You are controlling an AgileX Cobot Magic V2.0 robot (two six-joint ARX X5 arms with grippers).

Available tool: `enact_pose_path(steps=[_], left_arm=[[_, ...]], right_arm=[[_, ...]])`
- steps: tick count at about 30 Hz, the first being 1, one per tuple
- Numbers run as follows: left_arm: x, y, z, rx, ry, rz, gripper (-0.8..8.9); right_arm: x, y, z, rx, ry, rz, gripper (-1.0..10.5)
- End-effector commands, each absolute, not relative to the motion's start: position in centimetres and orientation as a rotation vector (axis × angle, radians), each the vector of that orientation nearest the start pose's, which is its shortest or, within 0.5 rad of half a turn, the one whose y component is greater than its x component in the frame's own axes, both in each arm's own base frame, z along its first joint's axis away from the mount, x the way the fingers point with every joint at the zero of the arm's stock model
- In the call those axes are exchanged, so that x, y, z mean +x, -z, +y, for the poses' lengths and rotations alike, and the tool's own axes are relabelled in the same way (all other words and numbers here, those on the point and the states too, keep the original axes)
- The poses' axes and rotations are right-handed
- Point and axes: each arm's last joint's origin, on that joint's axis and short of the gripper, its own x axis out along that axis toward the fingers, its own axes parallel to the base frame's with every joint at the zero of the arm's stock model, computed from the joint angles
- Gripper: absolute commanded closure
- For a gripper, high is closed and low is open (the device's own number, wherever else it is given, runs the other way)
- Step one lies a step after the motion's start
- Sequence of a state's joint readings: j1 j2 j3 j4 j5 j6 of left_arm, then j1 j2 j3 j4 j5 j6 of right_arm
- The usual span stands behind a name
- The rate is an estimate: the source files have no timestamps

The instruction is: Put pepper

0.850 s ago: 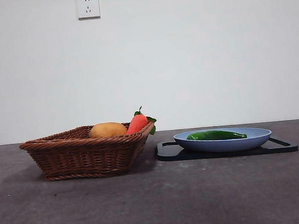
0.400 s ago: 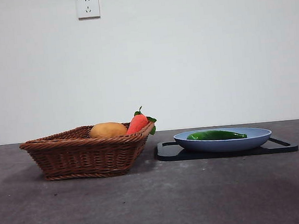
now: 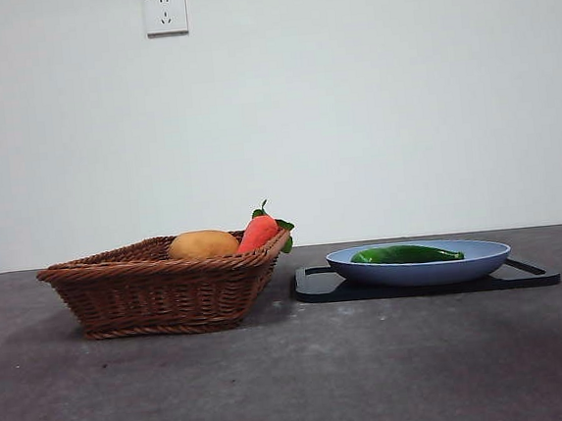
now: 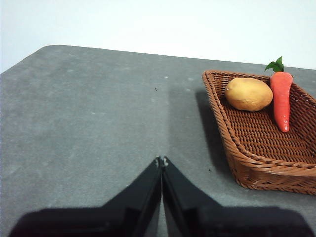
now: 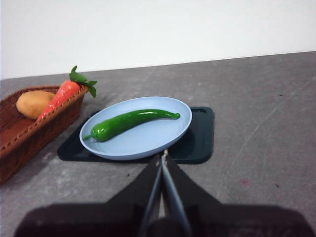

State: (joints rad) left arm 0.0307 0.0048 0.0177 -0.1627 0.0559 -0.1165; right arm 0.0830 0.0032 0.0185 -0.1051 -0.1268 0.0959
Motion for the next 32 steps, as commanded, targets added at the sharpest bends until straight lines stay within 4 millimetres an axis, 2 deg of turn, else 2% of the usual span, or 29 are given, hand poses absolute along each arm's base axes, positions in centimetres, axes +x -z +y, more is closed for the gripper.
enact_pose_path(steps=[1,6,32], left_arm=[[9.63,-15.14,0.17,-0.127,0.012,0.145,8.06],[9.63,-15.15,0.17,-0.127,0.012,0.145,8.05],[9.63,-15.14,0.17,-0.127,0.012,0.145,8.06]], right_arm=[[9.57,-15.51,1.14,0.117,-0.198,0.121,9.4],[9.5,-15.0,1.13,0.119,-0.195,0.174,9.4],[9.52,-15.08,1.13,0.14,-0.194,0.168,9.4]])
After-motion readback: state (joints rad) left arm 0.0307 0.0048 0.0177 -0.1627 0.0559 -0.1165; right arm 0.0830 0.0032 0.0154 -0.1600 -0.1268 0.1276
